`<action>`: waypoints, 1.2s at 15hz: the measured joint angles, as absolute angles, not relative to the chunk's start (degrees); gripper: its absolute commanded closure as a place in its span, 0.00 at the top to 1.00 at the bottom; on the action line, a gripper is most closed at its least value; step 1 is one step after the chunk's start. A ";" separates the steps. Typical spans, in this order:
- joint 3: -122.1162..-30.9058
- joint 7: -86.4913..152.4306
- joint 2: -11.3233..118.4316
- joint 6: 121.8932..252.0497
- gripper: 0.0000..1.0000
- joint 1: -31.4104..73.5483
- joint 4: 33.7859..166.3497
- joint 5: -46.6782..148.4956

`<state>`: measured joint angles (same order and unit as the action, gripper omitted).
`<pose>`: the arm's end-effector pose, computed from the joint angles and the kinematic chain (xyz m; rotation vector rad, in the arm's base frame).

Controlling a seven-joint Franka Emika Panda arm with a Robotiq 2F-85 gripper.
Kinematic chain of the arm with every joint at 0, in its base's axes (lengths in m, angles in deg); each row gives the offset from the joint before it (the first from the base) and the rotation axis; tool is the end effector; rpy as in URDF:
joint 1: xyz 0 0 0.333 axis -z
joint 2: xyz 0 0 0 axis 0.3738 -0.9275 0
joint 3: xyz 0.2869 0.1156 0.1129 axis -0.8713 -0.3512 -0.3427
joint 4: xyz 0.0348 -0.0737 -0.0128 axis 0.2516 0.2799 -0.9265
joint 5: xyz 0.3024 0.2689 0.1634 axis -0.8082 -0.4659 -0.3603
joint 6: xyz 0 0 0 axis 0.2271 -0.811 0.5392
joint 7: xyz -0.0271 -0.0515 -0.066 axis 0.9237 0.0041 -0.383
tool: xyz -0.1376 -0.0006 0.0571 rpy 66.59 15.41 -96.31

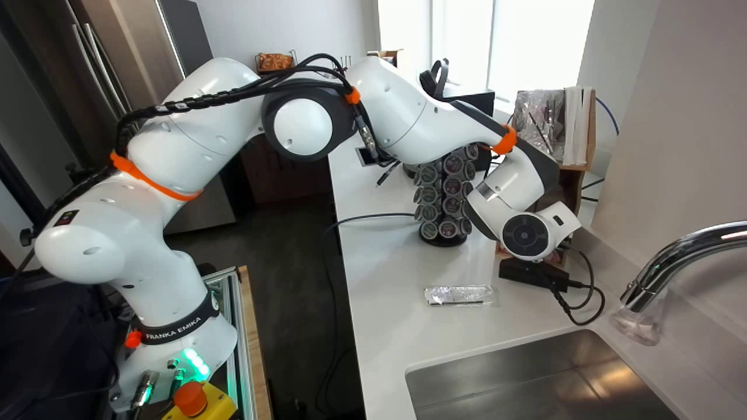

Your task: Pick up one object from the stand and put it on the counter

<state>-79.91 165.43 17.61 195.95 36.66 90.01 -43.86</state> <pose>0.7727 -0.1915 0.1046 -2.4815 -0.8255 -1.3637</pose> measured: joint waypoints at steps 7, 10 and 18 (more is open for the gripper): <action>-79.91 165.43 17.15 195.95 0.23 36.66 89.56 -43.86; -79.92 165.43 16.85 195.95 0.12 36.63 88.92 -43.86; -80.26 166.26 17.63 195.95 0.08 36.62 89.16 -45.11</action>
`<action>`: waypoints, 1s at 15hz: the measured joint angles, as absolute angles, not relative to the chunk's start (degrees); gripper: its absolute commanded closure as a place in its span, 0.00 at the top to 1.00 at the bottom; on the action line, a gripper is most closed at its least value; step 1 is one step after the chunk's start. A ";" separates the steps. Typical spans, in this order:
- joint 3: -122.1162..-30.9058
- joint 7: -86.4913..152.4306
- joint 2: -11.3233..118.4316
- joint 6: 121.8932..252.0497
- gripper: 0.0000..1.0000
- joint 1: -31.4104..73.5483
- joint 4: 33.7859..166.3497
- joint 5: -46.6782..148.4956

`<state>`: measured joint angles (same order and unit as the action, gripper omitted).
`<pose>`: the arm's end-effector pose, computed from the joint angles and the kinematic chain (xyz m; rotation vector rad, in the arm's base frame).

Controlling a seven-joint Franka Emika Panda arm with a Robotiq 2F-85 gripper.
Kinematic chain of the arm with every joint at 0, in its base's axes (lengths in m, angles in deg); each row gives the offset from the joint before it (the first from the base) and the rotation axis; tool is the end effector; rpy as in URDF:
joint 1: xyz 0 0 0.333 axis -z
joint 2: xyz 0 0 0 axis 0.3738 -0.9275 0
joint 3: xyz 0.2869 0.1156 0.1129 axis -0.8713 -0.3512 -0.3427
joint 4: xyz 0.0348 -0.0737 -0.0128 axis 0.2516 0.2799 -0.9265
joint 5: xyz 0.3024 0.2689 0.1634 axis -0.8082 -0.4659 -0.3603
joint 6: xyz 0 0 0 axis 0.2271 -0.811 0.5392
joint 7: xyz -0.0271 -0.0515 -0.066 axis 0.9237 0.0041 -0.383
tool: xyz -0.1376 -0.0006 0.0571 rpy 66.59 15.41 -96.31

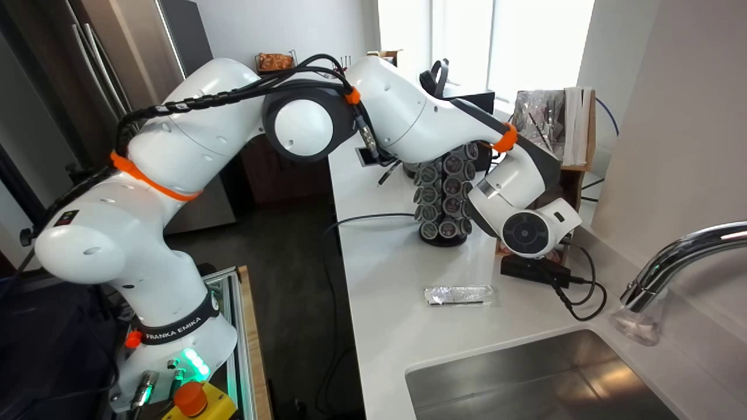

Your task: Pick up one object from the stand and put it on the counter

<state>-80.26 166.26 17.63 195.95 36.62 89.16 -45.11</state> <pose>0.7793 -0.1884 0.1124 -2.4669 -0.8230 -1.4002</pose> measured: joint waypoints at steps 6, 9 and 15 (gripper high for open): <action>-80.17 171.85 23.86 195.95 0.08 36.56 97.73 -51.81; -78.80 173.89 28.44 195.95 0.09 36.25 105.26 -55.26; -74.40 176.66 37.36 195.96 0.09 34.01 119.40 -61.34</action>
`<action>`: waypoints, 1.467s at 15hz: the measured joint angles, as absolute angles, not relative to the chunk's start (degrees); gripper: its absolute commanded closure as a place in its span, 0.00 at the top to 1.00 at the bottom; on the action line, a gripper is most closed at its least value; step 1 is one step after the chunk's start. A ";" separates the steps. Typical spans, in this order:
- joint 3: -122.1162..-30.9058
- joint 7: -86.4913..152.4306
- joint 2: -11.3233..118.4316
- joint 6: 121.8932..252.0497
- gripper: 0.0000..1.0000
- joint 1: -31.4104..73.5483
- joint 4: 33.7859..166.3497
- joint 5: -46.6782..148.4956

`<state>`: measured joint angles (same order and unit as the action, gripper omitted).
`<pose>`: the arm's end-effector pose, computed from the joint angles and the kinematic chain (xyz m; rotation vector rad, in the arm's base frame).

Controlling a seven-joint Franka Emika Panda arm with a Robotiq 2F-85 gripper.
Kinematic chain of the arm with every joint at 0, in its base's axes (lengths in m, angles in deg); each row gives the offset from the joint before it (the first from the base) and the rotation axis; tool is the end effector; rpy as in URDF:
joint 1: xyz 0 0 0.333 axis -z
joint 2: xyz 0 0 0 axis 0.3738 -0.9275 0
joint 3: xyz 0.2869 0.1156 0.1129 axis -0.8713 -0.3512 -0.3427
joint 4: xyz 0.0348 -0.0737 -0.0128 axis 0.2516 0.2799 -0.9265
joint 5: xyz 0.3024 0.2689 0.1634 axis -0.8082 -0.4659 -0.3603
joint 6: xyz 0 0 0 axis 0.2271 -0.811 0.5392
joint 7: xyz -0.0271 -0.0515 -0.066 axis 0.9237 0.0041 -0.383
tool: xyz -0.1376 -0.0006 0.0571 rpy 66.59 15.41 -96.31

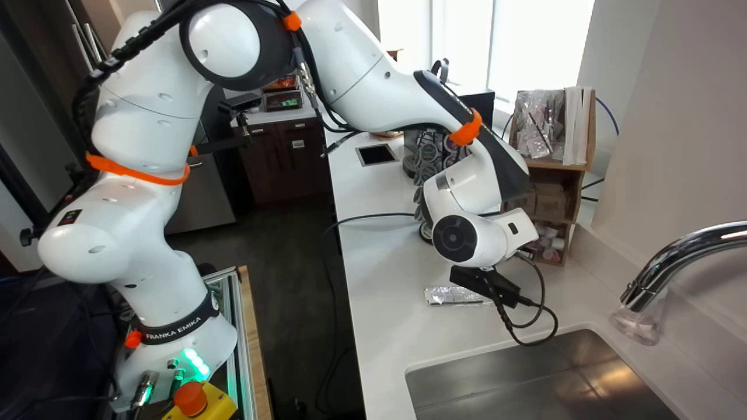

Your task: Pick up one object from the stand and put it on the counter

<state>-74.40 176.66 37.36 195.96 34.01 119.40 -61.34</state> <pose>0.6403 -0.1928 0.1299 -2.5827 -0.5904 -1.3659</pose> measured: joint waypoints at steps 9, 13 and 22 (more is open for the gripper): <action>-70.54 173.65 43.17 196.88 0.11 29.83 130.81 -57.99; -69.66 168.85 43.81 198.85 0.13 29.08 133.03 -51.41; -68.90 161.59 44.66 200.09 0.88 29.17 134.22 -41.77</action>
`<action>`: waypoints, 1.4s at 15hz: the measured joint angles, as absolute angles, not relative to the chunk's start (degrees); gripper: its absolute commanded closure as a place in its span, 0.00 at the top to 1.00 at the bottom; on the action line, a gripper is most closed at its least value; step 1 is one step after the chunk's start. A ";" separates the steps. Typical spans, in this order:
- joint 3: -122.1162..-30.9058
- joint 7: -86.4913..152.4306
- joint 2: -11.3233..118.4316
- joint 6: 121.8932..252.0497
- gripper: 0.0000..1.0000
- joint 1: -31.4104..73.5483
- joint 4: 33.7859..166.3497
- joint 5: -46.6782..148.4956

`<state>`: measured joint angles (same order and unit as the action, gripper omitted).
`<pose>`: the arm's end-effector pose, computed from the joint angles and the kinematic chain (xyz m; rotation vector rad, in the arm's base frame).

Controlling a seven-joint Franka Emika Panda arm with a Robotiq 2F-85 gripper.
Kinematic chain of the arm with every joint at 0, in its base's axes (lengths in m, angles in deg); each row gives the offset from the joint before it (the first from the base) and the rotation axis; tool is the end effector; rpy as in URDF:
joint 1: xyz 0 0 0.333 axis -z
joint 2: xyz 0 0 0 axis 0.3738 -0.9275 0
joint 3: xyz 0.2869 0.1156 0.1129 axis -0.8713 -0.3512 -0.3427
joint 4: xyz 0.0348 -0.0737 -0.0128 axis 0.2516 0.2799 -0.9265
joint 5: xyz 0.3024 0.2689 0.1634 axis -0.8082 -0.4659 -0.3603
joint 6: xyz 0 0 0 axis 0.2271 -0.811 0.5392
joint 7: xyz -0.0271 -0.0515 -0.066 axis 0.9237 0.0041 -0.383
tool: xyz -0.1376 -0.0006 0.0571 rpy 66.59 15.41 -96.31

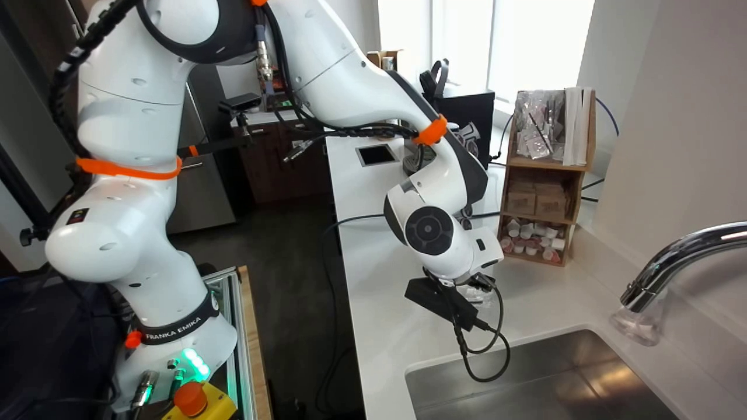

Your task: Pick up one object from the stand and put it on the counter

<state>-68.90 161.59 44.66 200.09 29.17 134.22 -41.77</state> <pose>0.5412 -0.1878 0.1084 -2.7154 -0.6291 -0.9114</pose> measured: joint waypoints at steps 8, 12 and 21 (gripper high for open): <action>-67.33 143.36 54.62 204.99 1.00 29.18 138.61 -23.30; -57.99 126.16 58.34 205.72 1.00 21.74 142.89 -4.87; -22.56 92.42 59.61 191.24 1.00 -7.02 135.43 36.68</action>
<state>-22.56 92.42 59.61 191.24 -7.02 135.43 36.68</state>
